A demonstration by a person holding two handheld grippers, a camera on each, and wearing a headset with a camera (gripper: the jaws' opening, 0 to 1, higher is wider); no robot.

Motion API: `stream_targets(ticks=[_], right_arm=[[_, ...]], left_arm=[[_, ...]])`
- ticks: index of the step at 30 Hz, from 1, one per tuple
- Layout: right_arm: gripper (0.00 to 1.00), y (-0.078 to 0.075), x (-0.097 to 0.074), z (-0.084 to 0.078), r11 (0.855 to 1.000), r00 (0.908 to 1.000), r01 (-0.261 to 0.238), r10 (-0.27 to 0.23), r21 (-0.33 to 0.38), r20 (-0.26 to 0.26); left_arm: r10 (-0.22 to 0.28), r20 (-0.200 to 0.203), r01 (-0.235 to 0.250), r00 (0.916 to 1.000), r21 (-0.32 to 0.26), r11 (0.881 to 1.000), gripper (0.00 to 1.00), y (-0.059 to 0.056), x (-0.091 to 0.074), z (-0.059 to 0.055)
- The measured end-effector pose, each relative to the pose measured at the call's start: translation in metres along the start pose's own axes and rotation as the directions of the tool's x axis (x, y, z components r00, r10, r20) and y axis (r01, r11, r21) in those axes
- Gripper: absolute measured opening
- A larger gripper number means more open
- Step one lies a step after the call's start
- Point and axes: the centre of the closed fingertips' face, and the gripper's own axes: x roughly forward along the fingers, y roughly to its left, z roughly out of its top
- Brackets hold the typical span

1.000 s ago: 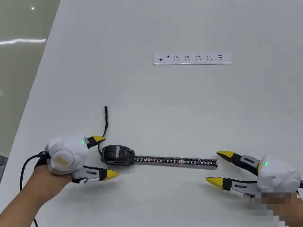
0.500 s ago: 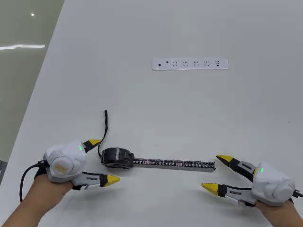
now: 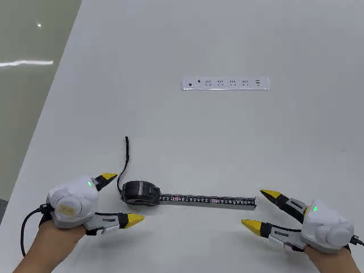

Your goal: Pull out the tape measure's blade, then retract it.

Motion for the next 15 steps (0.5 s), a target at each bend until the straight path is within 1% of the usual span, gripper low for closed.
stream_targets(ticks=[2,4,5,9,13,15], right_arm=[[0.59,0.000,-0.001,0.000,1.000,0.9999,0.010,-0.010,0.007,0.003],[0.58,0.000,-0.002,0.000,1.000,0.9998,0.022,-0.022,0.008,-0.001],[0.58,0.002,-0.004,0.002,0.999,0.9996,0.027,-0.027,0.017,0.007],[0.57,0.002,-0.007,0.002,0.998,0.9987,0.049,-0.050,0.027,0.010],[0.58,0.003,-0.010,0.005,0.997,0.9974,0.069,-0.069,0.035,0.018],[0.58,0.003,-0.012,0.008,0.996,0.9967,0.078,-0.079,0.034,0.019]], left_arm=[[0.017,0.014,-0.017,0.9998,-0.014,1.000,0.78,0.000,-0.002,0.001],[0.023,0.036,-0.021,0.9991,-0.038,0.999,0.78,-0.001,-0.004,0.002],[0.025,0.044,-0.023,0.9987,-0.047,0.999,0.78,-0.002,-0.005,0.003],[0.044,0.054,-0.041,0.9976,-0.053,0.998,0.77,-0.004,-0.010,0.003],[0.071,0.094,-0.063,0.9930,-0.091,0.994,0.77,-0.003,-0.017,0.006],[0.077,0.100,-0.066,0.9921,-0.103,0.992,0.77,-0.004,-0.019,0.005]])
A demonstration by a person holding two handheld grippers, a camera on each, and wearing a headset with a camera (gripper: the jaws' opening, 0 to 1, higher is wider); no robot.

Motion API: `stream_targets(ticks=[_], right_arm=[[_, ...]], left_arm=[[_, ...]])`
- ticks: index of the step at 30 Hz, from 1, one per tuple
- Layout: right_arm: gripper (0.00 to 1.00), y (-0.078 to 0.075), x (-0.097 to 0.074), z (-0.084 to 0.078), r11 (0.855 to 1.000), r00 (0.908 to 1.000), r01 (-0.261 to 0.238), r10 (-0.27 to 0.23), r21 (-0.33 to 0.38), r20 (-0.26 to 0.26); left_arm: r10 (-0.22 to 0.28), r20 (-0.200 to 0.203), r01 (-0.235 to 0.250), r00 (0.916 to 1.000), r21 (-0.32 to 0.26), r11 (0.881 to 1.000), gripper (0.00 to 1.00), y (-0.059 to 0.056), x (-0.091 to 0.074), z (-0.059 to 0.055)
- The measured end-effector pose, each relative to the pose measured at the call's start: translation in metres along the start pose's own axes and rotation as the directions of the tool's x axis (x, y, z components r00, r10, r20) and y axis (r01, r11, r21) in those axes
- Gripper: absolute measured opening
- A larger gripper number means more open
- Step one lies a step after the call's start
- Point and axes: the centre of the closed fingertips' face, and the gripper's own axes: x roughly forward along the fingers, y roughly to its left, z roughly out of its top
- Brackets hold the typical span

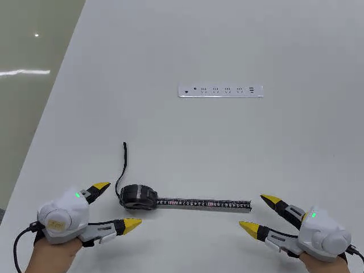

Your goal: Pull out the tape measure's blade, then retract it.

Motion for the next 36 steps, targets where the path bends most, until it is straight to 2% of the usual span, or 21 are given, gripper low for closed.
stream_targets(ticks=[7,15,20,28,36], right_arm=[[0.59,0.001,-0.010,0.007,1.000,0.9997,0.024,-0.024,0.005,0.005],[0.59,0.003,-0.020,0.002,0.999,0.9993,0.037,-0.037,0.016,0.000],[0.59,0.005,-0.026,-0.001,0.998,0.9990,0.045,-0.045,0.035,0.002],[0.60,0.015,-0.034,-0.010,0.998,0.9988,0.047,-0.046,0.050,-0.016],[0.60,0.026,-0.040,-0.010,0.998,0.9990,0.039,-0.038,0.042,-0.023]], left_arm=[[0.014,0.004,-0.014,0.9999,-0.024,1.000,0.77,-0.004,-0.009,-0.006],[0.016,-0.001,-0.016,0.9999,-0.037,0.999,0.78,-0.009,-0.019,-0.013],[0.006,-0.015,-0.007,0.9999,-0.036,0.999,0.79,-0.017,-0.025,-0.021],[-0.001,-0.029,-0.001,0.9996,-0.055,0.999,0.79,-0.027,-0.036,-0.034],[0.000,-0.032,-0.002,0.9995,-0.060,0.998,0.79,-0.030,-0.047,-0.040]])
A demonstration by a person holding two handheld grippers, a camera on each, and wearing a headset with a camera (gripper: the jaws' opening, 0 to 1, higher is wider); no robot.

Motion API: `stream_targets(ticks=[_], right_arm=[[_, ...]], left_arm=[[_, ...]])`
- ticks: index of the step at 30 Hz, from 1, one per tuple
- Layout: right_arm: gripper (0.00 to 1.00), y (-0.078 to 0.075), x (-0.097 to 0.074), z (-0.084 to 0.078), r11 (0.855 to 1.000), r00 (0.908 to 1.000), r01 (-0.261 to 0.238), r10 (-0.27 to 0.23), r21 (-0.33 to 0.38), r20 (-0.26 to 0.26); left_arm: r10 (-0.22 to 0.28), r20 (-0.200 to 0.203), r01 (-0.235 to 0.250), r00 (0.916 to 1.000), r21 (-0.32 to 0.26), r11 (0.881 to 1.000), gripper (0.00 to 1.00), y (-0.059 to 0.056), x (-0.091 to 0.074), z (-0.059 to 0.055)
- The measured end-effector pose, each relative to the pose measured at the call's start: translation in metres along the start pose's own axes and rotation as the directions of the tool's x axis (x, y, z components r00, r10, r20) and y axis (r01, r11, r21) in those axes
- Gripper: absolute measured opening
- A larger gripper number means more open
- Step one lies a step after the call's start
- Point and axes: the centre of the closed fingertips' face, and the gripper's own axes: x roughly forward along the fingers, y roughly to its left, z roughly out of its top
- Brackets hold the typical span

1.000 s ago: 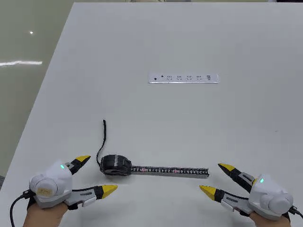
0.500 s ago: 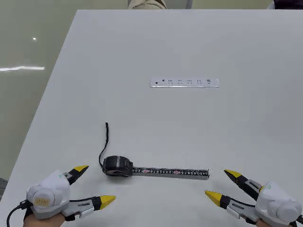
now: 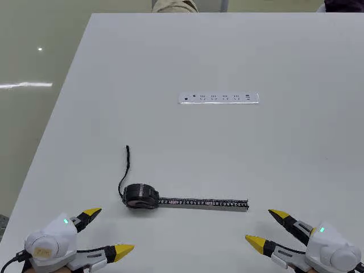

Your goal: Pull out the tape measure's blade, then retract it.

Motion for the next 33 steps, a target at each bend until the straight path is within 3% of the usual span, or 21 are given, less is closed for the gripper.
stream_targets(ticks=[21,33], right_arm=[[0.61,0.024,-0.017,-0.001,0.999,0.9997,-0.018,0.018,-0.028,-0.018],[0.62,0.027,-0.032,-0.004,1.000,0.9999,-0.003,0.003,-0.021,-0.016]], left_arm=[[-0.002,0.006,0.002,1.0000,-0.001,1.000,0.79,-0.014,-0.020,-0.008],[-0.001,0.009,0.001,1.0000,-0.002,1.000,0.78,-0.020,-0.032,-0.013]])
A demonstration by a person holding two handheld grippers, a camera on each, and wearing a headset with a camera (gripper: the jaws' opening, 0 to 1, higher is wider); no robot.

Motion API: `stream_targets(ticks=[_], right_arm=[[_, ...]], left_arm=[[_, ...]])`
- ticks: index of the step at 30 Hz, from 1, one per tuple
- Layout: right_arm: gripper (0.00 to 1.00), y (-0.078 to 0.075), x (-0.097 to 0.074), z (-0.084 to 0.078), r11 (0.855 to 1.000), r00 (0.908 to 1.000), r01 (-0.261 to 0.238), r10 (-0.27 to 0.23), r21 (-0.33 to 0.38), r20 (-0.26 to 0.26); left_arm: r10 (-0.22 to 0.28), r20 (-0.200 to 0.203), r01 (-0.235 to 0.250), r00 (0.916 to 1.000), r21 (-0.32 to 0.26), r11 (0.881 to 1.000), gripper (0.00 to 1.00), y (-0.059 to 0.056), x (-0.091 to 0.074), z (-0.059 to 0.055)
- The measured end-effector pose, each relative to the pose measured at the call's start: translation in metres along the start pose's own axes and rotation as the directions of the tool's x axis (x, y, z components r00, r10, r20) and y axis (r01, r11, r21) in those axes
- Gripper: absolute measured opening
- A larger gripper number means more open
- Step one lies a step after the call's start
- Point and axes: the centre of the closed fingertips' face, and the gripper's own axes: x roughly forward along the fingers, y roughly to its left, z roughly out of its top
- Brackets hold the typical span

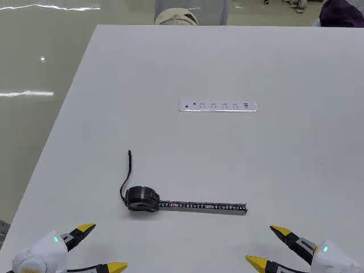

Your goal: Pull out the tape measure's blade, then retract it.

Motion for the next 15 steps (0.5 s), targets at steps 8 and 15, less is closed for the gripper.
stream_targets(ticks=[8,15], right_arm=[[0.64,0.004,-0.011,-0.001,1.000,0.9999,0.011,-0.011,0.000,0.001],[0.65,0.009,-0.018,-0.002,1.000,0.9998,0.017,-0.017,-0.001,0.007]], left_arm=[[0.008,0.010,-0.008,0.9999,-0.008,1.000,0.78,-0.002,-0.009,-0.002],[0.015,0.008,-0.015,0.9999,-0.014,1.000,0.78,-0.004,-0.017,-0.007]])
